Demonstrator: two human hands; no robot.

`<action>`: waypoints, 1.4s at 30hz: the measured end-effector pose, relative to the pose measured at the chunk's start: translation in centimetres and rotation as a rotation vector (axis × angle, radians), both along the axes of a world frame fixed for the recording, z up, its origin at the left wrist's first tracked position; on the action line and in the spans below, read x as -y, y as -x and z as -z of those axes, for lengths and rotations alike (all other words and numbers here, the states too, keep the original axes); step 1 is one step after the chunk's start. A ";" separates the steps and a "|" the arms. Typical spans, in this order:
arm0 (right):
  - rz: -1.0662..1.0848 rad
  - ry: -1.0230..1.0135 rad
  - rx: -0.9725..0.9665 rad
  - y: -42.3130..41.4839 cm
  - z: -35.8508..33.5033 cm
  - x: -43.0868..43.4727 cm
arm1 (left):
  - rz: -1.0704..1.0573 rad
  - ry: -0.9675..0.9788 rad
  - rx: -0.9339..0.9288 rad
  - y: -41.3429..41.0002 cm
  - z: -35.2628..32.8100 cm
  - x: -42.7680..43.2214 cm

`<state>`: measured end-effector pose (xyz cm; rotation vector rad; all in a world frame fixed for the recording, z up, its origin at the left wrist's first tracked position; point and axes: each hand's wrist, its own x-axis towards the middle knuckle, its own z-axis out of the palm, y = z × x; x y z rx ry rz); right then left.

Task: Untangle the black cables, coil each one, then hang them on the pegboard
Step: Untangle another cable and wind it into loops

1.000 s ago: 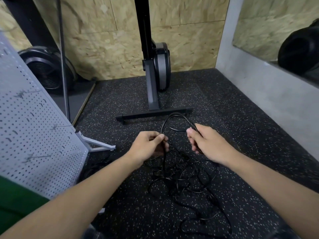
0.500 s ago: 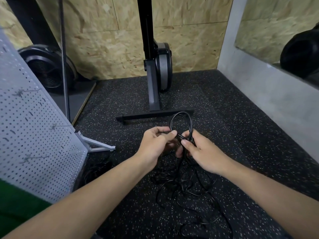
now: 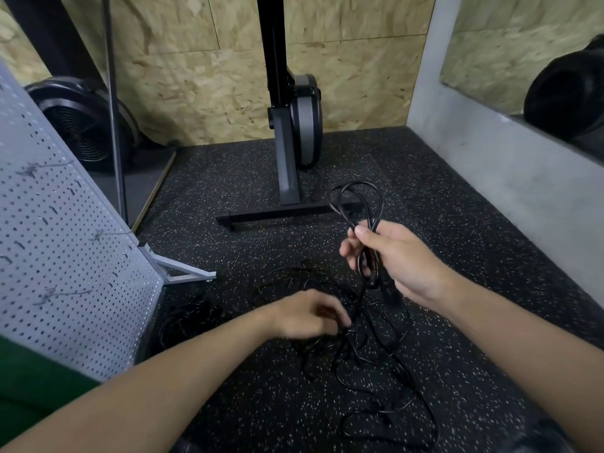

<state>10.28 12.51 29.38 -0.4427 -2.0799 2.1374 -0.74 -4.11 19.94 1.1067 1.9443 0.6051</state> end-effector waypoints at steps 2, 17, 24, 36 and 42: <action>0.027 0.138 -0.045 -0.2 -0.5 -0.3 | 0.031 0.026 -0.113 -0.2 1.6 0.0; 0.065 -0.449 0.089 -0.4 1.2 -2.2 | 0.000 0.080 -0.201 0.3 2.2 -0.6; 0.003 -0.706 0.341 -1.0 3.1 -5.7 | -0.152 -0.152 -0.390 -0.2 -1.8 -0.9; -0.352 -0.491 0.297 -2.5 0.9 -1.1 | -0.393 -0.692 -0.516 -1.8 -9.0 -0.5; -0.305 -0.824 0.199 -1.8 1.2 -0.4 | -0.408 -0.609 -0.515 -0.2 -8.3 0.5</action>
